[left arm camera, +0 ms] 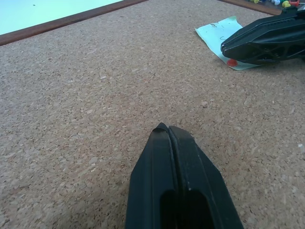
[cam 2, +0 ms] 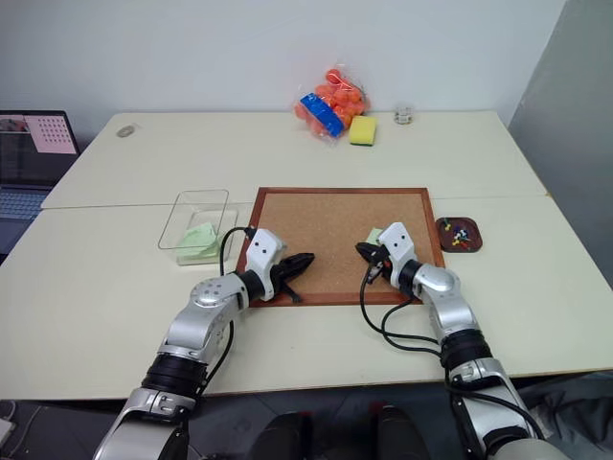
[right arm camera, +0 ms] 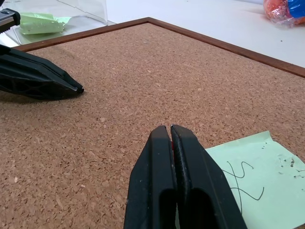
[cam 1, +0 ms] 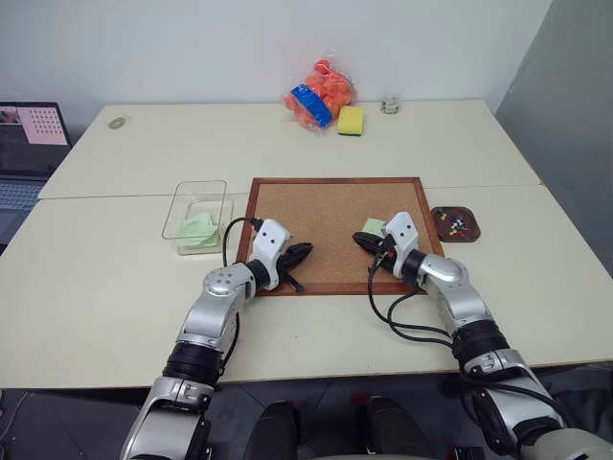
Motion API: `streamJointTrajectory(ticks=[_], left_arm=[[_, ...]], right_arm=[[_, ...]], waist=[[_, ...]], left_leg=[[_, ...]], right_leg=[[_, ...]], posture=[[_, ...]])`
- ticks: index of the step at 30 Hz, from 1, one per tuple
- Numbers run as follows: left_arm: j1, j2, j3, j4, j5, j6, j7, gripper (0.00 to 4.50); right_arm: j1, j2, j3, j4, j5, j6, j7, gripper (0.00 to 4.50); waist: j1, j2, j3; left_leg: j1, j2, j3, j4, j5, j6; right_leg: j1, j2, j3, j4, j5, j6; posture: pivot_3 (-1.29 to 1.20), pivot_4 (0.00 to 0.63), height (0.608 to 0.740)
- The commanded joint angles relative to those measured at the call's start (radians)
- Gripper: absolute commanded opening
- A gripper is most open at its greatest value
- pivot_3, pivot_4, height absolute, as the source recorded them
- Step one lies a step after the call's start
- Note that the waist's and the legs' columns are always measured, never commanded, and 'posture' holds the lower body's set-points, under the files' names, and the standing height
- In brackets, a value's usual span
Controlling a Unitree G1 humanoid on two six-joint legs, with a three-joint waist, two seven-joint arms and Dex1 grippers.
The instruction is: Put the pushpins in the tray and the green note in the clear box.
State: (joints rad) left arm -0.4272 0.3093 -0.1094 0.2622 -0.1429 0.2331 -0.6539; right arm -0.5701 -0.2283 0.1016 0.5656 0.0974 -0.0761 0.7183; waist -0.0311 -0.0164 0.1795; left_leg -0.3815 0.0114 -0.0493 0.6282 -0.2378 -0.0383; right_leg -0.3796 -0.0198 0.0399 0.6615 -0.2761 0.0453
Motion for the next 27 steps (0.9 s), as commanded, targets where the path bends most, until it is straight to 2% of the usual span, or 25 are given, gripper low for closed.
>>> streamJointTrajectory(ticks=[1,6,16,27], left_arm=[[0.028,-0.002,-0.016,0.021,0.023,0.028,0.012,0.00],[0.033,0.001,-0.017,0.016,0.021,0.028,0.014,0.00],[0.032,-0.002,-0.020,0.021,0.022,0.024,0.012,0.00],[0.024,-0.005,-0.021,0.032,0.022,0.022,0.011,0.00]], right_arm=[[-0.015,0.008,0.017,0.011,-0.020,-0.021,0.003,0.03],[-0.012,-0.001,-0.010,-0.004,-0.002,-0.027,0.000,0.03],[0.030,-0.019,-0.041,-0.165,0.074,0.034,0.025,0.03],[0.031,-0.028,-0.079,-0.217,0.111,0.098,0.002,0.03]], waist=[[0.000,0.000,0.000],[-0.001,0.000,0.000],[0.004,0.000,0.000],[0.003,0.000,0.000]], left_leg=[[0.000,0.000,0.000,0.000,0.000,0.000],[0.000,0.000,0.000,0.000,0.000,0.000],[-0.003,0.000,0.000,0.000,0.000,0.000],[-0.003,0.000,0.000,0.000,0.000,0.000]], right_leg=[[0.000,0.000,0.000,0.000,0.000,0.000],[0.000,0.000,0.000,0.000,0.000,0.000],[-0.002,-0.001,0.000,-0.001,0.000,0.000],[-0.002,-0.001,0.000,-0.001,0.000,0.000]], posture=[[0.00,0.150,0.740],[0.00,0.150,0.740],[0.00,0.150,0.740],[0.00,0.150,0.740]])
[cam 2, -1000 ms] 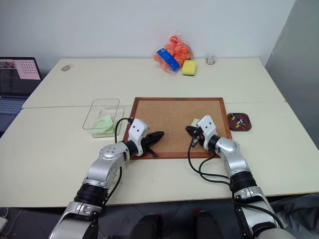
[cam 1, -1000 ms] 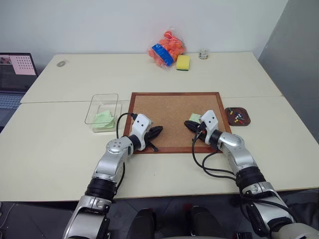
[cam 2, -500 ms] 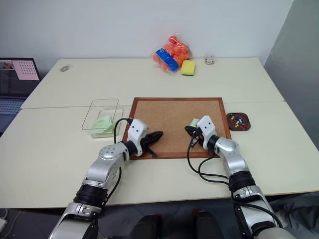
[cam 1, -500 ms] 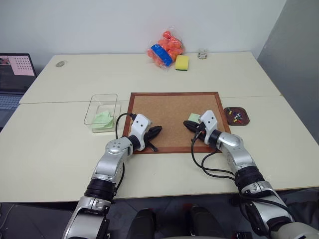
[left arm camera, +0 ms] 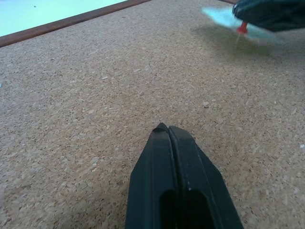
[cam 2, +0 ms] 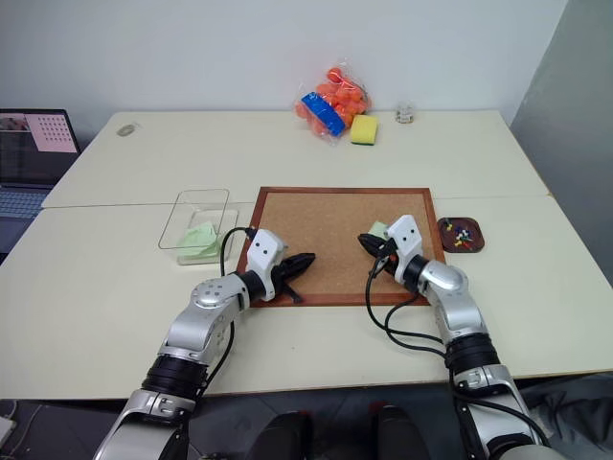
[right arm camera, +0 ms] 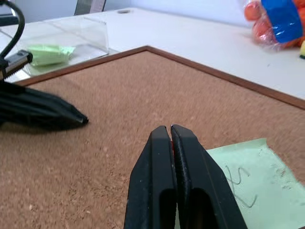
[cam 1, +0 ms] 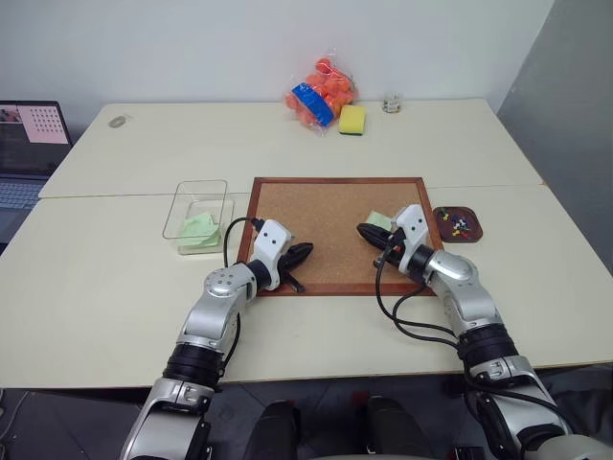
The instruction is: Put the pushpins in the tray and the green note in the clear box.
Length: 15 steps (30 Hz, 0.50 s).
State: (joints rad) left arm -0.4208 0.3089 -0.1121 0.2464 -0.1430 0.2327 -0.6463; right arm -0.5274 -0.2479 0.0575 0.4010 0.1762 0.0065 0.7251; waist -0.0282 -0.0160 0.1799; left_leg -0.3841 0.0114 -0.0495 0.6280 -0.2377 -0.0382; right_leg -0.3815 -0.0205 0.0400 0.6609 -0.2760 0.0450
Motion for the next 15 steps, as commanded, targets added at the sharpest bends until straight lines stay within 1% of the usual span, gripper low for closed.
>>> streamJointTrajectory(ticks=[1,11,13,15], left_arm=[[0.017,-0.005,-0.018,0.049,0.022,0.021,0.003,0.00],[0.011,-0.011,-0.021,0.058,0.022,0.019,0.002,0.00],[0.000,-0.029,-0.019,0.059,0.011,0.020,0.005,0.00],[-0.014,-0.068,0.000,0.038,-0.043,0.065,-0.002,0.00]], right_arm=[[-0.011,-0.011,-0.034,-0.057,0.032,0.019,-0.004,0.03],[0.003,-0.019,-0.027,-0.084,0.022,0.039,-0.001,0.03],[0.019,-0.037,0.000,-0.118,0.005,0.039,0.026,0.03],[0.035,-0.061,0.028,-0.152,-0.010,0.032,0.063,0.03]], waist=[[0.000,0.000,0.000],[0.000,0.000,0.000],[0.001,0.000,0.000],[0.004,0.000,0.000]], left_leg=[[0.000,0.000,0.000,0.000,0.000,0.000],[0.000,0.000,0.000,0.000,0.000,0.000],[0.000,0.000,0.000,0.000,0.000,0.000],[0.000,0.000,0.000,0.000,0.000,0.000]], right_leg=[[0.000,0.000,0.000,0.000,0.000,0.000],[0.000,0.000,0.000,0.000,0.000,0.000],[0.000,0.000,0.000,0.000,0.000,0.000],[0.000,0.000,0.000,0.000,0.000,0.000]], posture=[[0.00,0.150,0.740],[0.00,0.150,0.740],[0.00,0.150,0.740],[0.00,0.150,0.740]])
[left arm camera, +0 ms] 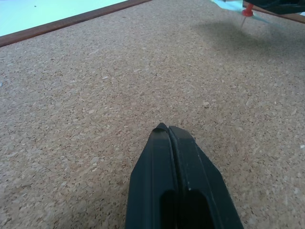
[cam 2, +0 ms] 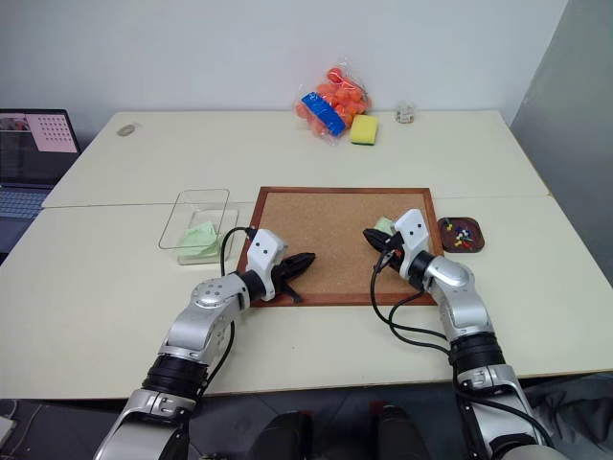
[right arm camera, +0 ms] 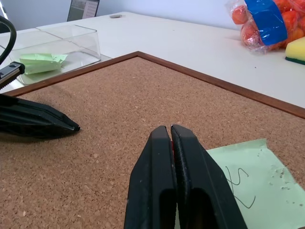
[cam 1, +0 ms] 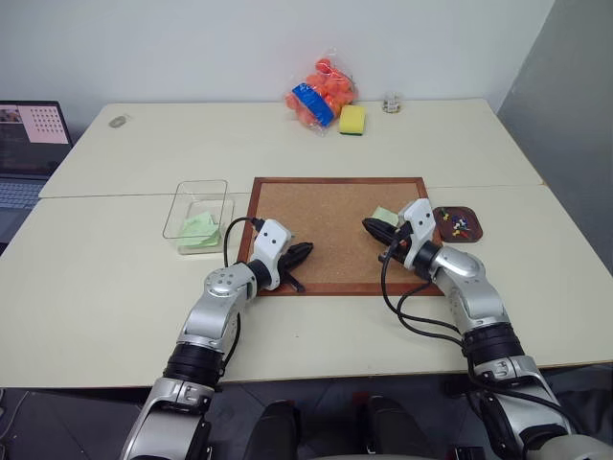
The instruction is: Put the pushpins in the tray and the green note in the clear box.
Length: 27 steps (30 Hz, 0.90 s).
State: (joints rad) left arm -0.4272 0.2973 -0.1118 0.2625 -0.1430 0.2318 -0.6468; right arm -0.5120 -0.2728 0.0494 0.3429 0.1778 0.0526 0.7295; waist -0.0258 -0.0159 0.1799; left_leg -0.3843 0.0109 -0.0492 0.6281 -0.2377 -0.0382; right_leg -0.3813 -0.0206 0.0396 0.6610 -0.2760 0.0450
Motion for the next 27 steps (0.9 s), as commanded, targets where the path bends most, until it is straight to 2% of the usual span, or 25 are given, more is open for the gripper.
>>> streamJointTrajectory(ticks=[1,5,10,12,16,18,19,20,24,27], left_arm=[[-0.015,-0.072,0.011,0.006,-0.071,0.093,-0.010,0.00],[-0.046,-0.119,0.074,-0.055,-0.199,0.236,-0.038,0.69],[-0.090,-0.159,0.177,-0.106,-0.389,0.498,-0.026,1.77],[-0.101,-0.165,0.211,-0.126,-0.462,0.586,-0.024,2.08],[-0.124,-0.163,0.258,-0.130,-0.539,0.685,-0.007,2.96],[-0.133,-0.165,0.280,-0.124,-0.565,0.712,0.008,3.20],[-0.136,-0.170,0.294,-0.120,-0.585,0.731,0.019,3.52],[-0.138,-0.174,0.305,-0.119,-0.603,0.751,0.026,3.59],[-0.148,-0.210,0.364,-0.094,-0.657,0.810,0.100,4.47],[-0.149,-0.223,0.378,-0.083,-0.673,0.828,0.125,4.47]], right_arm=[[0.024,-0.046,0.043,-0.105,-0.012,-0.014,0.070,0.03],[0.032,-0.091,0.053,-0.134,-0.012,-0.016,0.111,0.00],[0.038,-0.142,0.069,-0.159,-0.013,-0.041,0.168,0.00],[0.039,-0.155,0.077,-0.168,-0.014,-0.052,0.189,0.00],[0.032,-0.176,0.085,-0.169,-0.017,-0.080,0.221,0.00],[0.030,-0.190,0.089,-0.167,-0.019,-0.099,0.238,0.00],[0.030,-0.196,0.090,-0.167,-0.020,-0.109,0.248,0.00],[0.031,-0.203,0.093,-0.168,-0.022,-0.123,0.260,0.00],[0.037,-0.221,0.109,-0.187,-0.031,-0.192,0.294,0.00],[0.045,-0.226,0.124,-0.191,-0.044,-0.237,0.310,0.00]], waist=[[0.005,0.000,0.000],[0.008,-0.001,0.001],[-0.001,-0.003,0.002],[-0.004,-0.003,0.003],[-0.007,-0.004,0.004],[-0.006,-0.004,0.004],[-0.006,-0.004,0.004],[-0.005,-0.004,0.004],[-0.005,-0.005,0.004],[-0.006,-0.005,0.004]], left_leg=[[0.000,0.000,0.000,0.000,0.000,0.000],[-0.001,-0.001,0.000,0.001,0.000,0.000],[-0.014,-0.001,0.000,0.002,0.000,0.000],[-0.014,-0.001,-0.001,0.001,0.000,0.000],[-0.014,-0.001,-0.001,0.001,0.000,0.000],[-0.014,-0.001,-0.001,0.001,0.000,-0.001],[-0.014,-0.001,-0.001,0.001,0.000,-0.001],[-0.014,-0.001,-0.001,0.001,0.000,-0.001],[-0.014,-0.001,-0.001,0.002,0.000,-0.001],[-0.013,-0.001,-0.001,0.002,0.001,-0.001]], right_leg=[[0.001,0.000,-0.001,0.000,0.000,0.000],[0.001,0.000,-0.001,-0.001,0.001,0.001],[-0.009,0.000,-0.001,-0.003,0.002,0.001],[-0.010,0.000,-0.001,-0.003,0.003,-0.001],[-0.010,0.000,-0.001,-0.003,0.004,-0.002],[-0.010,0.000,-0.001,-0.003,0.003,-0.001],[-0.010,0.000,-0.001,-0.003,0.002,0.000],[-0.010,0.000,-0.001,-0.003,0.002,0.000],[-0.010,0.000,-0.001,-0.003,0.003,0.000],[-0.010,0.001,-0.001,-0.003,0.002,0.000]], posture=[[0.00,0.150,0.740],[0.00,0.150,0.740],[0.00,0.150,0.740],[0.00,0.150,0.740],[0.00,0.150,0.740],[0.00,0.150,0.740],[0.00,0.150,0.740],[0.00,0.150,0.740],[0.00,0.150,0.740],[0.00,0.150,0.740]])
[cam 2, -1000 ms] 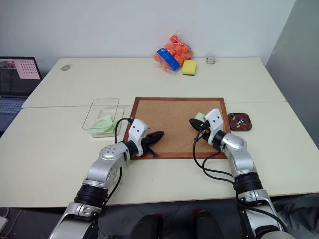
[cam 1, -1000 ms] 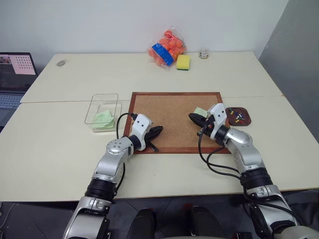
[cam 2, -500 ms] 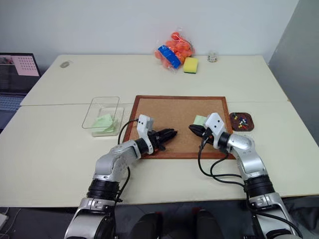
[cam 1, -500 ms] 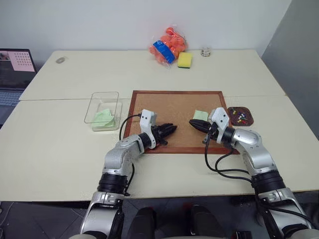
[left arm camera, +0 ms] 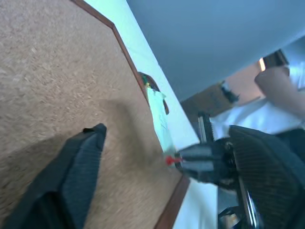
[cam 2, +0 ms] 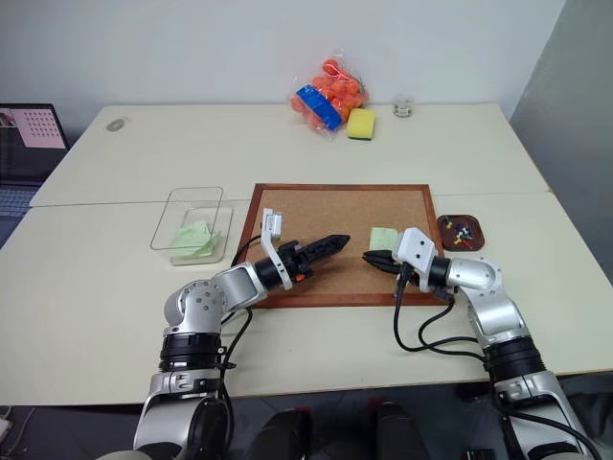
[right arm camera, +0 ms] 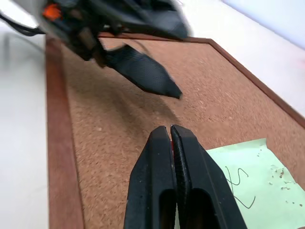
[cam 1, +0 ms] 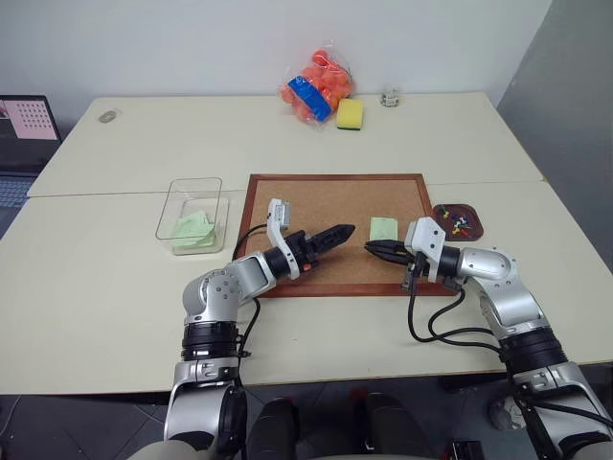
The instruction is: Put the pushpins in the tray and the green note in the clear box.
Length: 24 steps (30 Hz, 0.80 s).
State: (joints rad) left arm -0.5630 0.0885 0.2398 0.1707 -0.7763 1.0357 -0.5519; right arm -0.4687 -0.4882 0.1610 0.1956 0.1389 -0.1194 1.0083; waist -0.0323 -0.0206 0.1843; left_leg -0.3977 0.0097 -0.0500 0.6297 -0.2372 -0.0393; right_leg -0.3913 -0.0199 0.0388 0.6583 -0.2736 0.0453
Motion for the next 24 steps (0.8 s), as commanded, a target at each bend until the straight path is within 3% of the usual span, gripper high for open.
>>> streamJointTrajectory(ticks=[1,15,24], left_arm=[[-0.014,-0.018,0.027,0.011,-0.044,0.030,0.036,4.47],[-0.033,-0.066,0.016,0.028,-0.096,0.106,0.056,4.47],[-0.017,-0.047,-0.009,0.008,-0.098,0.125,0.036,2.74]], right_arm=[[0.004,-0.011,0.017,-0.046,-0.008,-0.076,0.034,0.00],[0.006,-0.005,0.073,-0.073,-0.037,-0.178,0.050,0.00],[0.001,-0.012,0.076,-0.066,-0.039,-0.204,0.045,0.00]], waist=[[0.000,0.000,0.000],[0.002,0.000,0.000],[0.003,0.000,0.000]], left_leg=[[0.000,0.000,0.000,0.000,0.000,0.000],[0.000,0.000,0.000,0.000,0.004,-0.006],[0.000,0.000,0.000,0.000,0.004,-0.007]], right_leg=[[0.000,0.000,0.000,0.000,0.000,0.000],[0.000,-0.001,0.000,0.001,0.001,-0.002],[0.000,-0.001,-0.001,0.001,0.002,-0.003]], posture=[[0.00,0.150,0.740],[0.00,0.150,0.740],[0.00,0.150,0.740]])
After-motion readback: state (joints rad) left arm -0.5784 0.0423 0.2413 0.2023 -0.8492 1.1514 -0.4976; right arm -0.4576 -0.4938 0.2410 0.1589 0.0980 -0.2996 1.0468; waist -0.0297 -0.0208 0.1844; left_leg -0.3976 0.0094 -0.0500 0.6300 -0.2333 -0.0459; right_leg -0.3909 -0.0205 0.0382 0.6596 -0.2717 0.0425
